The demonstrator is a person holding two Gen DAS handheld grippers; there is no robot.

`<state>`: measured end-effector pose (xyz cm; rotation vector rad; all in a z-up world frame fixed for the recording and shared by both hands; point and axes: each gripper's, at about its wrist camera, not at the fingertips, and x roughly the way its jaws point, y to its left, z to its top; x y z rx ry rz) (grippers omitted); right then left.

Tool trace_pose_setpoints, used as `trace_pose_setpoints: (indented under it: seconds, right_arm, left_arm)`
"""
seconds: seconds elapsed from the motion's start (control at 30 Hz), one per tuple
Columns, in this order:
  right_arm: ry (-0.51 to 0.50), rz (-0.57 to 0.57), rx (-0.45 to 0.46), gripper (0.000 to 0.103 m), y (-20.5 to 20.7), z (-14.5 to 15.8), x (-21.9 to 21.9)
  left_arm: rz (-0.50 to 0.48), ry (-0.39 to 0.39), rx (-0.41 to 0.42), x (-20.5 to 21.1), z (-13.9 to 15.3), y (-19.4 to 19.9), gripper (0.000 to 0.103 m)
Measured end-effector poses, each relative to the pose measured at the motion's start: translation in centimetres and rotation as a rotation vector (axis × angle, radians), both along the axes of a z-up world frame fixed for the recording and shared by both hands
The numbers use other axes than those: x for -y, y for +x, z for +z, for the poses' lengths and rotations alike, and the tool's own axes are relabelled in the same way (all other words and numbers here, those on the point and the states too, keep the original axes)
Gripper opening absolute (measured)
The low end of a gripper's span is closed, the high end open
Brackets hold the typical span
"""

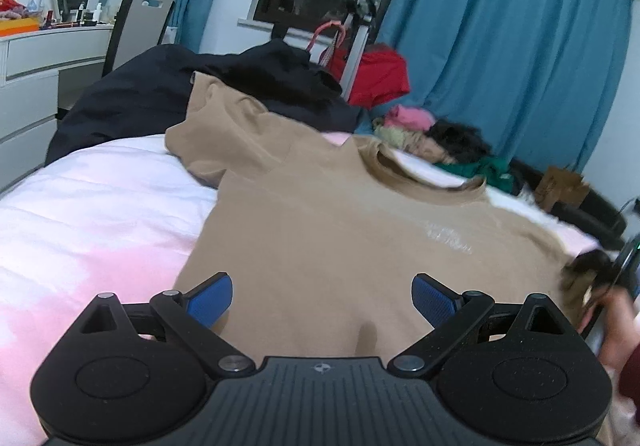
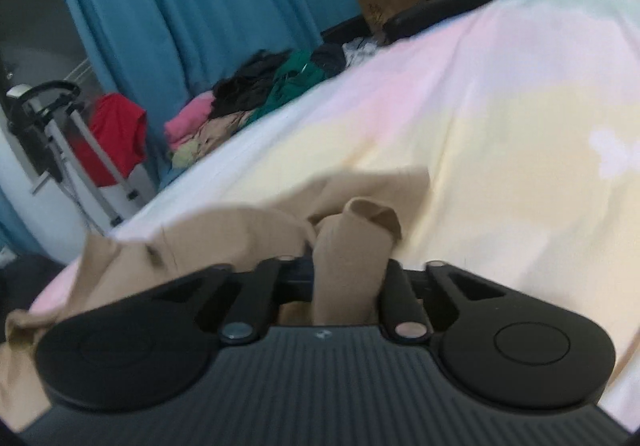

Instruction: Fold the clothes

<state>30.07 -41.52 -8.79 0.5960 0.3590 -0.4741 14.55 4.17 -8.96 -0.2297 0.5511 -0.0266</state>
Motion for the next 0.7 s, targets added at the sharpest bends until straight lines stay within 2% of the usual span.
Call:
trace_pose_setpoints:
  seconds: [0.07, 0.2, 0.27, 0.43, 0.57, 0.7]
  right_arm:
    - [-0.023, -0.008, 0.011, 0.008, -0.4, 2.4, -0.5]
    - [-0.22, 0.031, -0.003, 0.008, -1.0, 7.7, -4.6]
    - [-0.294, 0.056, -0.001, 0.008, -1.0, 10.1, -7.5]
    - [-0.446, 0.187, 0.007, 0.008, -0.7, 13.4, -15.9]
    - [-0.535, 0.335, -0.031, 0.008, 1.2, 12.3, -23.2]
    - [-0.586, 0.432, -0.122, 0.008, 3.7, 8.6, -28.8]
  left_arm:
    - [0.004, 0.022, -0.02, -0.1, 0.1, 0.0, 0.098]
    - [0.01, 0.001, -0.032, -1.0, 0.5, -0.1, 0.098]
    - [0.016, 0.003, -0.039, -1.6, 0.7, -0.1, 0.098]
    - [0.072, -0.001, -0.067, -4.0, 0.5, -0.3, 0.098]
    - [0.104, -0.049, -0.095, -6.2, 0.4, -0.1, 0.098]
    - [0.113, -0.051, -0.102, -6.9, 0.2, 0.3, 0.098]
